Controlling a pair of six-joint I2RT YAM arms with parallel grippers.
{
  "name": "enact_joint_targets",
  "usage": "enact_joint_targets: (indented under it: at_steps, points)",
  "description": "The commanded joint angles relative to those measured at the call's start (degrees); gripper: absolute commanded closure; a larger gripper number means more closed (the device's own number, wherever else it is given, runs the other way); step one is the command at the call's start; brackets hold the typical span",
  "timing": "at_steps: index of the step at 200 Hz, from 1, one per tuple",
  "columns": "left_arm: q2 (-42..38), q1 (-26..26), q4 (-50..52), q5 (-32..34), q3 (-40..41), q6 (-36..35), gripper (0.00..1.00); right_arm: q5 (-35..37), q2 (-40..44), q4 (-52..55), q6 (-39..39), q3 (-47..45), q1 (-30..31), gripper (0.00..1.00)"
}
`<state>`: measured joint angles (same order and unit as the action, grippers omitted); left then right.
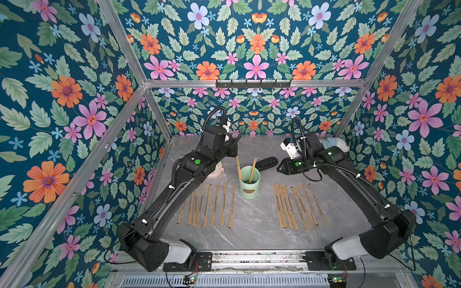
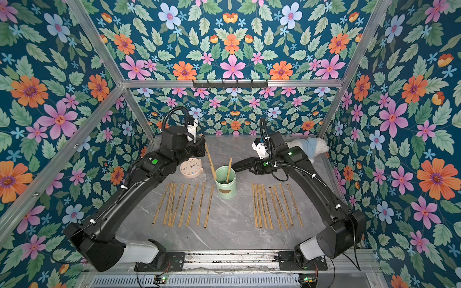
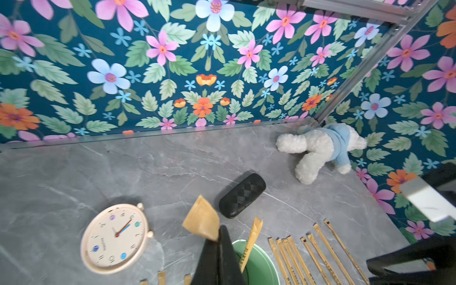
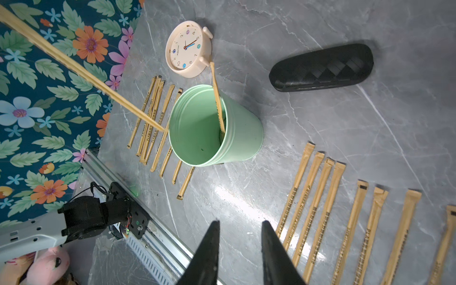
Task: Take the straws out of the storage container
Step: Pick up the straw from the container.
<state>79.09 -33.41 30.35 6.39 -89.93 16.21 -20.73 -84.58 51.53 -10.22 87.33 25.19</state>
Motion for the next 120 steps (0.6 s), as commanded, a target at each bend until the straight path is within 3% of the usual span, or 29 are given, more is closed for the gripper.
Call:
enact_joint_targets:
  at_steps: [1,62,120]
  points:
    - [1.07,2.69,11.5,6.29,-4.73,-0.9,0.94,1.07,-1.47,-2.5,2.13,0.95,0.86,0.68]
    - [9.32,18.51,31.2,8.02,-15.94,0.3,0.94,-1.27,-3.23,-3.45,3.58,1.95,1.16,0.68]
    - [23.27,24.58,45.45,19.53,-19.64,1.63,0.95,-3.83,-3.64,-3.81,4.93,1.92,1.21,0.68]
